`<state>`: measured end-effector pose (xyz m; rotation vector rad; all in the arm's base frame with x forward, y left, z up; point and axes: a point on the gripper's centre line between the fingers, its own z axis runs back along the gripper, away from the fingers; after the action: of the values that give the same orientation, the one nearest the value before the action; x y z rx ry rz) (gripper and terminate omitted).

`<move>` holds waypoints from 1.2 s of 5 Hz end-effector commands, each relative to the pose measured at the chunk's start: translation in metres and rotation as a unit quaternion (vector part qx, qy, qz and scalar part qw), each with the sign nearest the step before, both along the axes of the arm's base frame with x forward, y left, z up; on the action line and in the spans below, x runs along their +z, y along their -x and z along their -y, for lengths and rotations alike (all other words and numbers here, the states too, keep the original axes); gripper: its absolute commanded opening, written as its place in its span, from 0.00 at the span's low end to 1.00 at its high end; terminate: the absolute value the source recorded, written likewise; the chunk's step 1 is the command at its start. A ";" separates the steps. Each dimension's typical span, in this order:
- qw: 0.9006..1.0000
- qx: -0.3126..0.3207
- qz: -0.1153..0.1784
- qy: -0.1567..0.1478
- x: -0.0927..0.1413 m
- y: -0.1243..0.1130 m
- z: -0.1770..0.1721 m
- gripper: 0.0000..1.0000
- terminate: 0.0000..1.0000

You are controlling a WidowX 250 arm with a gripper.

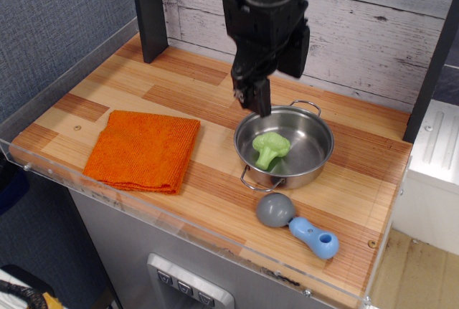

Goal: Place the broccoli on top of the orange towel

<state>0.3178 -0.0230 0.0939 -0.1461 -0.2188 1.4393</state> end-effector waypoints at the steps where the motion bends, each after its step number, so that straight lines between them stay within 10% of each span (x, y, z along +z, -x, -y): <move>1: 1.000 0.001 -0.006 0.013 -0.015 -0.001 0.003 1.00 0.00; 6: 0.999 0.011 -0.046 0.014 -0.066 -0.017 0.019 1.00 0.00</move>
<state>0.3285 -0.0395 0.0166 -0.0700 -0.0954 1.4828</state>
